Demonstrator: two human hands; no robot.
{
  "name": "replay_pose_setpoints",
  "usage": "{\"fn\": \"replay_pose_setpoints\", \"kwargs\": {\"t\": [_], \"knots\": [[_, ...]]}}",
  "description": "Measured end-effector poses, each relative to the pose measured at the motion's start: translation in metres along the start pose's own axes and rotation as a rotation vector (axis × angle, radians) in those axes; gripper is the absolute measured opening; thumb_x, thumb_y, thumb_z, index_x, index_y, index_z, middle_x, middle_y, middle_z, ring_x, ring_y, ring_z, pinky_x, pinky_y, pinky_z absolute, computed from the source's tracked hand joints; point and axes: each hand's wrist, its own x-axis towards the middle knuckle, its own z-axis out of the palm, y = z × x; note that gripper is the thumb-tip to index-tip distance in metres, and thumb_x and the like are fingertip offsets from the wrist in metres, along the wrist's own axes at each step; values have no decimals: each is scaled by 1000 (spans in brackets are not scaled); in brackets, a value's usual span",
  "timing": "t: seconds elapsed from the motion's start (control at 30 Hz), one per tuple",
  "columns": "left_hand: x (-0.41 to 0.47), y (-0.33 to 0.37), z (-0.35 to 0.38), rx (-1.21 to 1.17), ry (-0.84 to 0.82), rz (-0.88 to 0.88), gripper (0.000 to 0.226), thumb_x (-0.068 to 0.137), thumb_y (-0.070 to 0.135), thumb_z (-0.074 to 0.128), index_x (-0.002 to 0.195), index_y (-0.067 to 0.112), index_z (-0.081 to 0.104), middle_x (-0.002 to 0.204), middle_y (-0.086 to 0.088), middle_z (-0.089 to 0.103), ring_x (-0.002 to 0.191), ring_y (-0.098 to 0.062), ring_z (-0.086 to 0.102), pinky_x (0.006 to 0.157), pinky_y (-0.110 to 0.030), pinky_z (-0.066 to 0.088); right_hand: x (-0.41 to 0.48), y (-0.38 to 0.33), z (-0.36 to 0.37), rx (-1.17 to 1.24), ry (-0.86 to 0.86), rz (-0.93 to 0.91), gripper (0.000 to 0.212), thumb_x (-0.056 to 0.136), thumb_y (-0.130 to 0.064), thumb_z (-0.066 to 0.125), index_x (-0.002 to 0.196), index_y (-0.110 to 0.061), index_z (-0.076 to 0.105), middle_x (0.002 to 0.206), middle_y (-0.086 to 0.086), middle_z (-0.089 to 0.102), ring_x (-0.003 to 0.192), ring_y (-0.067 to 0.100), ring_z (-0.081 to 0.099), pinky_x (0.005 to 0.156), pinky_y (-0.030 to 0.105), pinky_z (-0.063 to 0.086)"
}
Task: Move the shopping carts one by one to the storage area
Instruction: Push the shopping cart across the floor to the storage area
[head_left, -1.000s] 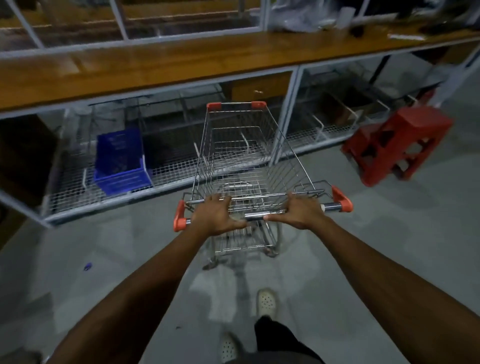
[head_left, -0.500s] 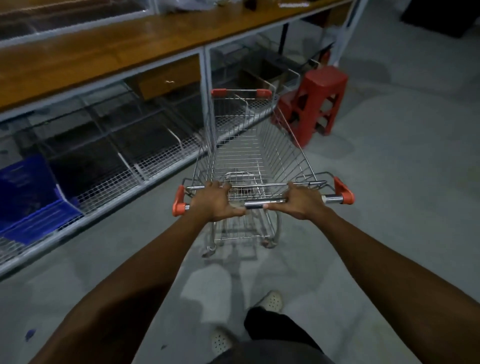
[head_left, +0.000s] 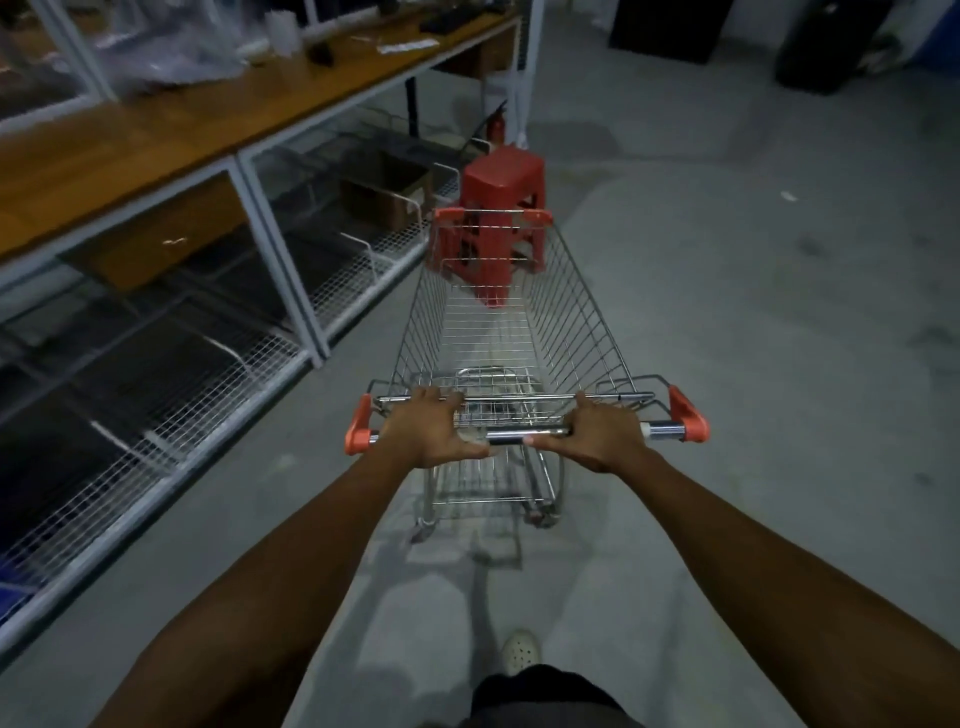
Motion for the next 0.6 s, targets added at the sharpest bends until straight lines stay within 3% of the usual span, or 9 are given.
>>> {"fn": "replay_pose_setpoints", "kwargs": {"t": [0.13,0.37,0.6], "knots": [[30,26,-10,7,-9,77,121,57,102,33,154,29,25,155,-15,34,143,-36,29,107,-59,38,1,32,-2,38,18,67,121,44,-109,-1,83,-23,74,146,11,52,113,30,62,93,45,49],[84,73,-25,16,-8,175,116,62,99,40,152,27,31,150,-13,40,138,-34,34,106,-54,40,6,88,-8,76,73,159,135,40,-107,-6,109,-23,74,145,10,52,118,32,59,94,44,47],[141,119,-40,34,-29,247,112,67,93,47,154,25,27,151,-15,39,139,-35,34,109,-51,38,18,141,-14,82,99,252,131,40,-108,-3,102,-21,73,133,9,60,106,30,63,85,40,47]]}}
